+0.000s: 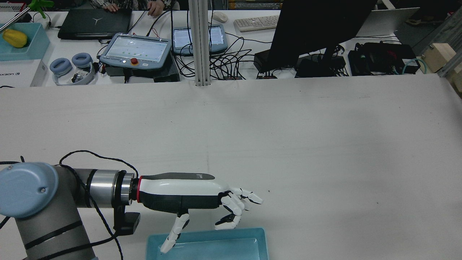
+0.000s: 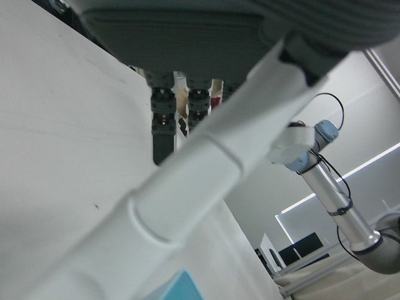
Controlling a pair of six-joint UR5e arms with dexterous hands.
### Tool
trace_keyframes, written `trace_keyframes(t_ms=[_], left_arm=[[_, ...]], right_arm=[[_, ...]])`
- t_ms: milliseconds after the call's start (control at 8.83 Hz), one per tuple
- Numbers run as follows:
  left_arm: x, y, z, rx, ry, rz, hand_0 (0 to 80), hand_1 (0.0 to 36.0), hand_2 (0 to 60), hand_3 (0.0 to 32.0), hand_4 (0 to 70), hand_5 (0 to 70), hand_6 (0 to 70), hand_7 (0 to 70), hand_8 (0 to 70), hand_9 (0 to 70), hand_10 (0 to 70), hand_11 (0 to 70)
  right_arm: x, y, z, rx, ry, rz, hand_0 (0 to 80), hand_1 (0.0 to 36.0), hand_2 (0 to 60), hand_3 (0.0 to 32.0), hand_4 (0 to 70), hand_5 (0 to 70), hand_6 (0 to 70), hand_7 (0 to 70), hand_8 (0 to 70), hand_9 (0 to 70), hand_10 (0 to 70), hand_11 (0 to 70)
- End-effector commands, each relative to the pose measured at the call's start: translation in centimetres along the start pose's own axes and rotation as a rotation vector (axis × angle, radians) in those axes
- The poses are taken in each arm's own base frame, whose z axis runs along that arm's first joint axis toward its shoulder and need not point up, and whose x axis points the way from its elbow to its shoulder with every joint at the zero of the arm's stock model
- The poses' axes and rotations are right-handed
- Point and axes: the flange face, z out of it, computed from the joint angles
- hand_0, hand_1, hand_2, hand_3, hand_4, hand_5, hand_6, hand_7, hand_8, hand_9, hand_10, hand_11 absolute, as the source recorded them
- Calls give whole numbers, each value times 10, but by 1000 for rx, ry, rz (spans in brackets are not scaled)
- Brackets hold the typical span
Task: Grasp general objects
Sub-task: 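Raise the open left hand away from the tray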
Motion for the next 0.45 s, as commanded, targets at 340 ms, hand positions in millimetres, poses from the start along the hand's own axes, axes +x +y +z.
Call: trace_keyframes(t_ms=[340], left_arm=[[11, -180, -125, 478, 197, -114, 800, 360, 600, 0, 700, 700, 700, 700, 186, 236, 231, 378]], right_arm=[[0, 0, 0, -1, 0, 0, 0, 0, 0, 0, 0, 0, 0, 0, 0, 0, 0, 0]])
